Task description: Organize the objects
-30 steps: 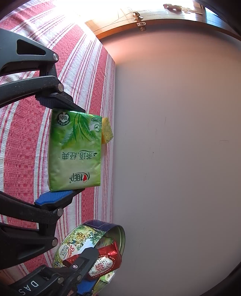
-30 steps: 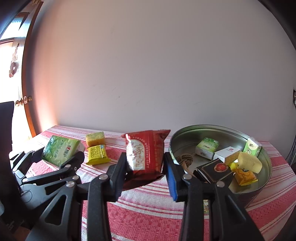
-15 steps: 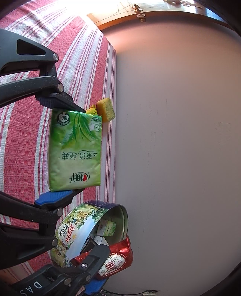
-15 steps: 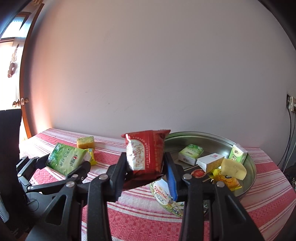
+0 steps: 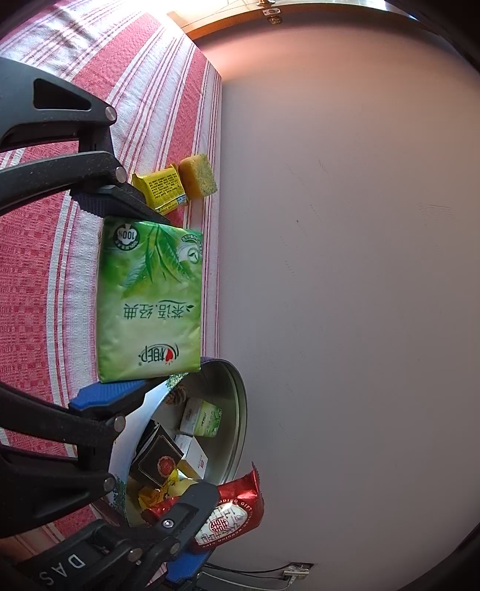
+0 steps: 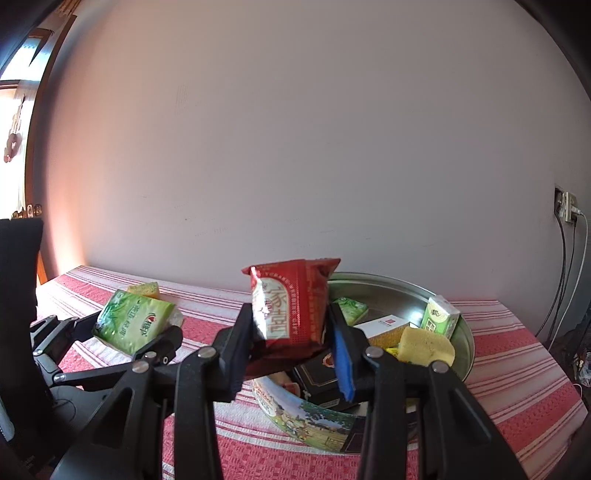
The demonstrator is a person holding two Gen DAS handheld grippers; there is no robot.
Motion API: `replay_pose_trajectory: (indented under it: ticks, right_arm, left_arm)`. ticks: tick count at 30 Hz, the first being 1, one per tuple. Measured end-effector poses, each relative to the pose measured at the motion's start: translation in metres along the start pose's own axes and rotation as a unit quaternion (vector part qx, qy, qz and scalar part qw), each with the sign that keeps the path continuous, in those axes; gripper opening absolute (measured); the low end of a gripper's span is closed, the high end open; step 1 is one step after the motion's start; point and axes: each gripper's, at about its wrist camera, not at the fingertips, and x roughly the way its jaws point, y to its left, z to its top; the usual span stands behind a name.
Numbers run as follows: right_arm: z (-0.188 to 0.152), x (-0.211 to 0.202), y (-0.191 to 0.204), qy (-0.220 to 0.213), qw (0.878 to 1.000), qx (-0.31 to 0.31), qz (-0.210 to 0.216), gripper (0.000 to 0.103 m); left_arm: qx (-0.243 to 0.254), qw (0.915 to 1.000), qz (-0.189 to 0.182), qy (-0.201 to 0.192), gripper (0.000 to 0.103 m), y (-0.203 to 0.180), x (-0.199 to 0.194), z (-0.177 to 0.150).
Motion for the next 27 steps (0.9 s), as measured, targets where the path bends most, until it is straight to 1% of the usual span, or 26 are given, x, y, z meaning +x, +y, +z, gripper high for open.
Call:
replay_pose_trajectory:
  ticks: [10,19,22,27]
  right_arm:
    - [0.006,0.003,-0.038,-0.009,0.999,0.019,-0.036,0.039]
    - [0.009,0.008,-0.077,-0.010,0.996,0.038,-0.085,0.039]
    - [0.009,0.014,-0.092,-0.003,0.993,0.052,-0.107,0.039]
    - [0.009,0.031,-0.112,0.021,0.989,0.076,-0.122,0.039]
  left_arm:
    - [0.005,0.9996,-0.024,-0.012,0.073,-0.023,0.005,0.012]
    - [0.013,0.9986,-0.049,-0.014,0.073,-0.046,0.015,0.019]
    - [0.021,0.9979,-0.060,-0.016,0.073,-0.057,0.019,0.022]
    - [0.033,0.9959,-0.084,-0.009,0.073,-0.083,0.026,0.028]
